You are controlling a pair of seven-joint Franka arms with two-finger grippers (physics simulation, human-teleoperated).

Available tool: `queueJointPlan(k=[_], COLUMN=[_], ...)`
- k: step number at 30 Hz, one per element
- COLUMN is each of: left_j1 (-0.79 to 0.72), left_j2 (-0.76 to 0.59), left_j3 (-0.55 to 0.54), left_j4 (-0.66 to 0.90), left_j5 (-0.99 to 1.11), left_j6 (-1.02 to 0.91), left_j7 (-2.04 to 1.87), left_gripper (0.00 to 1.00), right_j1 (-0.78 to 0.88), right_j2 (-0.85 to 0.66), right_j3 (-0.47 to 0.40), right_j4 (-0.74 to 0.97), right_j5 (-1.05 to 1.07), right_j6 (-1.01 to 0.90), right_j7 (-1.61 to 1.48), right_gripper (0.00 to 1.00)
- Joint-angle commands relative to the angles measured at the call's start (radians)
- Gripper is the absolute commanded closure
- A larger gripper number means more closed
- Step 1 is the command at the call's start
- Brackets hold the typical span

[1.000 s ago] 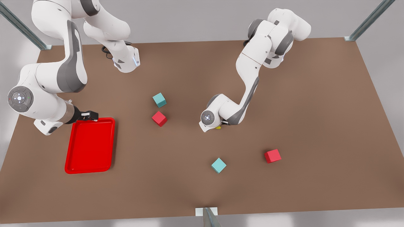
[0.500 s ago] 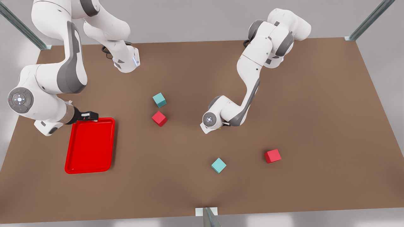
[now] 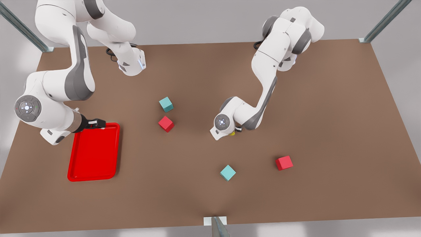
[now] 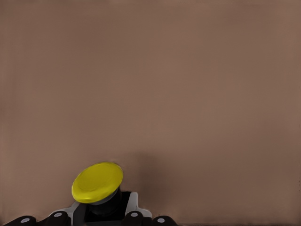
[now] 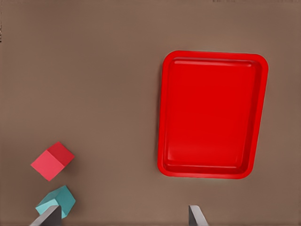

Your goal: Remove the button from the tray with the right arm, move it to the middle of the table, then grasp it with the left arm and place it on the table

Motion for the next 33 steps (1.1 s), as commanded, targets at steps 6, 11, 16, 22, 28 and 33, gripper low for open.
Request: queueJointPlan(k=[6, 11, 16, 22, 28, 33], left_j1=[0.026, 0.074, 0.053, 0.022, 0.023, 0.0], left_j2=[-0.032, -0.03, -0.027, 0.007, 0.042, 0.031], left_j3=[0.088, 0.096, 0.097, 0.101, 0.151, 0.174], left_j4=[0.072, 0.111, 0.105, 0.097, -0.039, -0.092], left_j5=[0.004, 0.005, 0.012, 0.235, 0.357, 0.567], left_j6=[-0.021, 0.087, 0.208, 0.335, 0.727, 0.82], left_j7=[-0.133, -0.43, -0.749, -1.116, -1.279, -1.426], left_gripper=[0.57, 0.57, 0.57, 0.56, 0.56, 0.56], right_j1=[-0.001, -0.001, -0.001, -0.001, -0.001, -0.001], right_j2=[0.018, 0.027, 0.041, 0.04, 0.044, 0.046], right_j3=[-0.001, -0.003, -0.003, -0.003, -0.003, -0.003], right_j4=[0.014, 0.019, 0.027, 0.028, 0.03, 0.028], right_j5=[-0.002, -0.005, -0.017, -0.017, -0.017, -0.017], right_j6=[0.007, 0.006, 0.007, 0.006, 0.007, 0.007], right_j7=[0.004, 0.004, 0.004, 0.004, 0.004, 0.006], right_gripper=[0.0, 0.0, 0.0, 0.0, 0.0, 0.0])
